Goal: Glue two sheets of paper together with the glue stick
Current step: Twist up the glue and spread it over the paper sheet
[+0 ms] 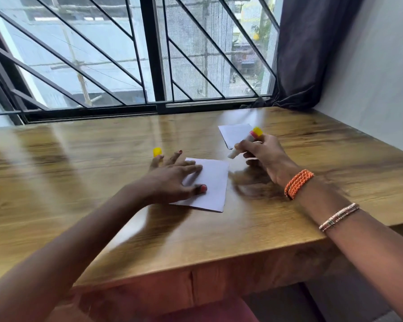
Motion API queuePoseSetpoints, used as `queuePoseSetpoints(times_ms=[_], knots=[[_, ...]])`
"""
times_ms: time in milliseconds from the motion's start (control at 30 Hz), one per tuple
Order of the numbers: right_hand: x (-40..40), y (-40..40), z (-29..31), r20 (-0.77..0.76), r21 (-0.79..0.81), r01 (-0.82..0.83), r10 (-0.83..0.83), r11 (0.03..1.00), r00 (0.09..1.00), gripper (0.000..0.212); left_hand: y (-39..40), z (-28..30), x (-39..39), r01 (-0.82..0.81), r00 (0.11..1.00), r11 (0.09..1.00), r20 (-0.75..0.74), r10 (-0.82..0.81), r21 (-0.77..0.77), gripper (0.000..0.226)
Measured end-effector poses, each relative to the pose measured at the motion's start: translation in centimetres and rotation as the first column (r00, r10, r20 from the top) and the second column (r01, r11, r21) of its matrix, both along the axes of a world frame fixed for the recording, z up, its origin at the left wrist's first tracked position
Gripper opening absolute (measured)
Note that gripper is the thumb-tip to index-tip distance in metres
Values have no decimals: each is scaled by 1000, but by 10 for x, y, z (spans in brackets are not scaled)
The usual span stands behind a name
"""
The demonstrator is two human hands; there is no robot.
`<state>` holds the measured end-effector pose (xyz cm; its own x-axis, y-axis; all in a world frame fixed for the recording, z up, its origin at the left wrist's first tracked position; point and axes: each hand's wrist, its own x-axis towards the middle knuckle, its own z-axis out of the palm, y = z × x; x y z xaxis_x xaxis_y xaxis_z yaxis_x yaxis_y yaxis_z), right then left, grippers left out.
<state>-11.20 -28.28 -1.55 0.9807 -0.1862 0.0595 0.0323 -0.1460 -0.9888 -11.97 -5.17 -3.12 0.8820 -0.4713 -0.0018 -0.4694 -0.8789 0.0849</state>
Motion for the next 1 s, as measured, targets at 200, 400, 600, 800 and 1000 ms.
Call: queuePoseSetpoints(times_ms=[200,400,600,800,1000], knots=[[11,8,-5,61,-210,83,-72,974,996,12,-12,-14,-2,-77,995,993,54,82,-84,59],[8,11,-9,158,-418,176,-119,891,980,14,-6,-17,4,-44,999,992,14,46,-118,46],[7,13,-7,151,-430,169,-114,887,982,19,-5,-20,1,-20,998,993,63,27,-116,45],[3,13,-7,106,-403,143,-109,904,988,21,-5,-21,2,-28,997,988,69,39,-155,42],[-7,15,-6,89,-421,110,-79,900,993,19,-6,-20,2,-42,996,991,70,51,-125,58]])
